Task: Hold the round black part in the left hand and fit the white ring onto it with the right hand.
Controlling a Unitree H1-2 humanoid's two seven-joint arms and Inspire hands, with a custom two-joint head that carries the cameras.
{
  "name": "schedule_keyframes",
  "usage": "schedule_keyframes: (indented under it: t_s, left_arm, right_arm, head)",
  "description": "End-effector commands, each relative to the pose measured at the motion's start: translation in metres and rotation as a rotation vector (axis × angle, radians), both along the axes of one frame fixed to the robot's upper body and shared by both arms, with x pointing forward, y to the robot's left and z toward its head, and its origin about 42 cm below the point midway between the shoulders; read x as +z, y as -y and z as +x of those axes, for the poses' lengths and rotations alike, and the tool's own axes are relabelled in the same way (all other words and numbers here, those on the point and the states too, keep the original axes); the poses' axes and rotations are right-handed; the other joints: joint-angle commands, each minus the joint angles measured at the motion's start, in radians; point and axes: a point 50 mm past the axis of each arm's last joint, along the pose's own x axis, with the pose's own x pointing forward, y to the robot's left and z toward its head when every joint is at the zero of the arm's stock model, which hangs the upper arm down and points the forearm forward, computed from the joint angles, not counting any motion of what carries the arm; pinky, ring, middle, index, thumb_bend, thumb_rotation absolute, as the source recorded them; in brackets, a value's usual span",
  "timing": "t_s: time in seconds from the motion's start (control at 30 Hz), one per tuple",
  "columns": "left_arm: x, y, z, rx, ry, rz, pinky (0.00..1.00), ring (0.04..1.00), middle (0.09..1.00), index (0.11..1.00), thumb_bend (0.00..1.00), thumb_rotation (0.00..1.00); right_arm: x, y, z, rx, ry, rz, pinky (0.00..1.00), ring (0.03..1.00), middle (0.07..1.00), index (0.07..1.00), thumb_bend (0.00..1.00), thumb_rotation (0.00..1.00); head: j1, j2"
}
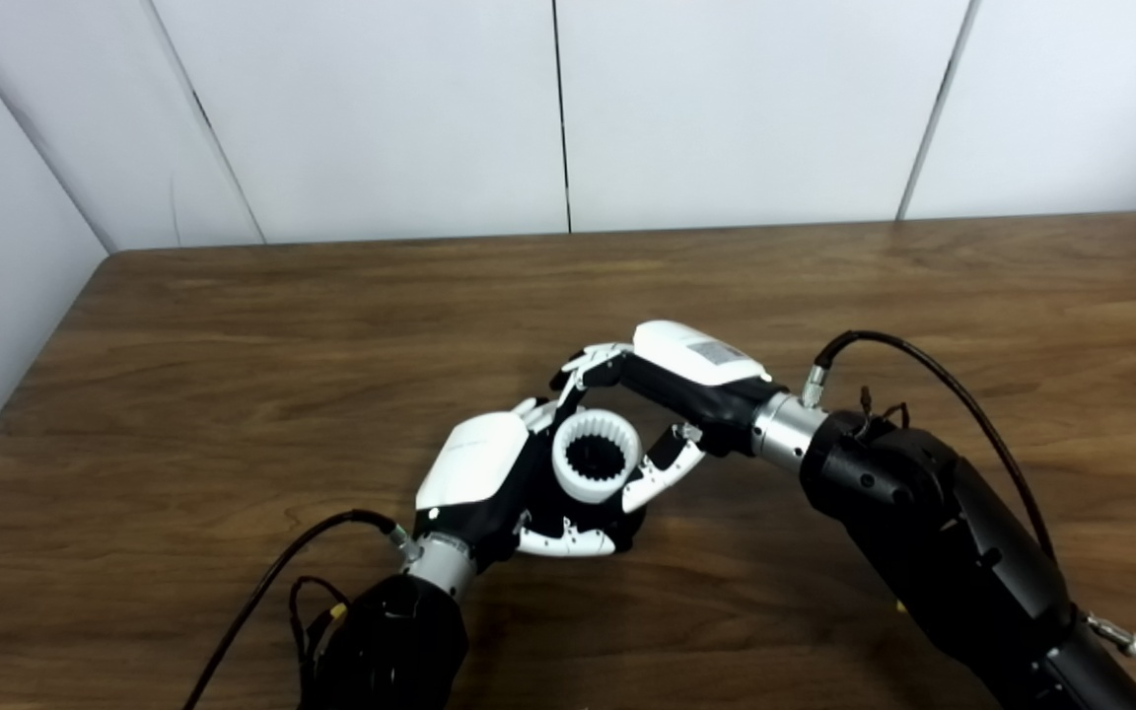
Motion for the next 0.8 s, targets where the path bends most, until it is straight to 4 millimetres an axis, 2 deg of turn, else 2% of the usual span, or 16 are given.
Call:
schedule_keyframes:
  t_s: [0.0, 0.27, 0.5, 0.77]
  left_arm:
    - [0.0020, 0.0115, -0.0013, -0.042, -0.020, -0.027, 0.77, 0.950, 0.909, 0.844, 0.85, 0.41]
    - [0.0028, 0.0112, -0.0009, -0.028, -0.019, -0.012, 0.76, 0.947, 0.905, 0.850, 0.86, 0.43]
    - [0.0045, 0.0094, -0.0004, -0.010, -0.022, -0.032, 0.75, 0.951, 0.895, 0.887, 0.91, 0.48]
    - [0.0067, 0.0066, -0.0011, 0.001, -0.026, -0.055, 0.77, 0.955, 0.892, 0.900, 0.92, 0.47]
  right_arm:
    - [-0.0100, 0.0052, 0.0020, 0.004, -0.060, -0.080, 0.78, 0.893, 0.820, 0.489, 0.53, 0.15]
    - [-0.0096, 0.0065, 0.0034, 0.003, -0.068, -0.082, 0.78, 0.899, 0.823, 0.489, 0.53, 0.15]
    - [-0.0097, 0.0070, 0.0044, -0.001, -0.066, -0.086, 0.79, 0.903, 0.827, 0.489, 0.53, 0.15]
    - [-0.0112, 0.0080, 0.0050, 0.000, -0.069, -0.088, 0.79, 0.904, 0.827, 0.489, 0.53, 0.15]
  head:
    - [0.001, 0.002]
    - [0.003, -0.001]
    - [0.007, 0.000]
    - [0.010, 0.001]
